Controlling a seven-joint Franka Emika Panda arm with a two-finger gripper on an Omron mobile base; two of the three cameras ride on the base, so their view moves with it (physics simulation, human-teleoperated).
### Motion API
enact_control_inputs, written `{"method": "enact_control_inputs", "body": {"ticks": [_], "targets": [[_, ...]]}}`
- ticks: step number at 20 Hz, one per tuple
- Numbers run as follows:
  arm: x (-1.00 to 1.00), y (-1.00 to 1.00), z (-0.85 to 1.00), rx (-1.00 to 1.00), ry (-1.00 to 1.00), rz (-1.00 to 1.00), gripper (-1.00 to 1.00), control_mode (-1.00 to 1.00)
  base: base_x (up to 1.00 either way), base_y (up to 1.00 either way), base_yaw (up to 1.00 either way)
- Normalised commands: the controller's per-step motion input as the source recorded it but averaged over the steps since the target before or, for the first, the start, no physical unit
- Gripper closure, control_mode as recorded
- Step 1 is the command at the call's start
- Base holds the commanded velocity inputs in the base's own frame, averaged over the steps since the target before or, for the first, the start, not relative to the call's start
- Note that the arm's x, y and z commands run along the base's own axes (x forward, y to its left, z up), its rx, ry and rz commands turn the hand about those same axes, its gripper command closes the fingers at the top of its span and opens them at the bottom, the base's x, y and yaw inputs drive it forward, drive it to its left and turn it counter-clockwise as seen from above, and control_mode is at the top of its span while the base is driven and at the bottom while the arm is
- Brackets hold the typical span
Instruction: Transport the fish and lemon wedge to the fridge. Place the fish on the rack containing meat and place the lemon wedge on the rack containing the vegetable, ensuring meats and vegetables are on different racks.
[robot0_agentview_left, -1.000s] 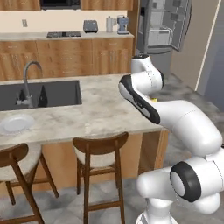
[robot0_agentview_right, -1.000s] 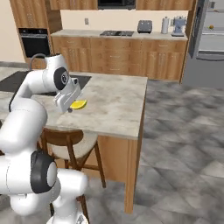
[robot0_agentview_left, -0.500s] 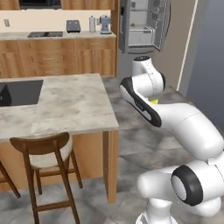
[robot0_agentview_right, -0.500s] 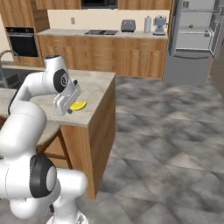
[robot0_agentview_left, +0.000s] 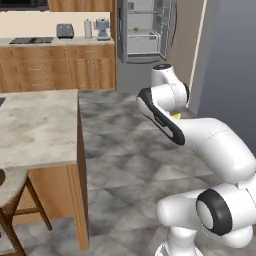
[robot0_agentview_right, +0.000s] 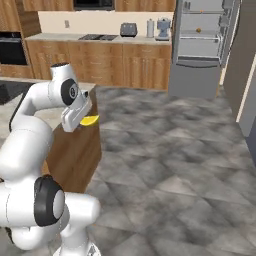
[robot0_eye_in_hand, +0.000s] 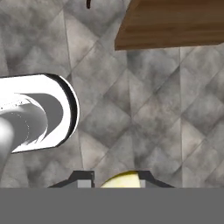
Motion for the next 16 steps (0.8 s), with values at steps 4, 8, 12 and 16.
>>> {"method": "enact_control_inputs", "body": {"ticks": [4, 8, 12, 16], "targets": [[0.00, 0.00, 0.00, 0.00, 0.00, 0.00, 1.00, 1.00, 1.00, -1.00, 0.02], [0.00, 0.00, 0.00, 0.00, 0.00, 0.00, 1.00, 1.00, 1.00, -1.00, 0.03], [0.00, 0.00, 0.00, 0.00, 0.00, 0.00, 1.00, 1.00, 1.00, -1.00, 0.07], [0.00, 0.00, 0.00, 0.00, 0.00, 0.00, 1.00, 1.00, 1.00, -1.00, 0.09]]}}
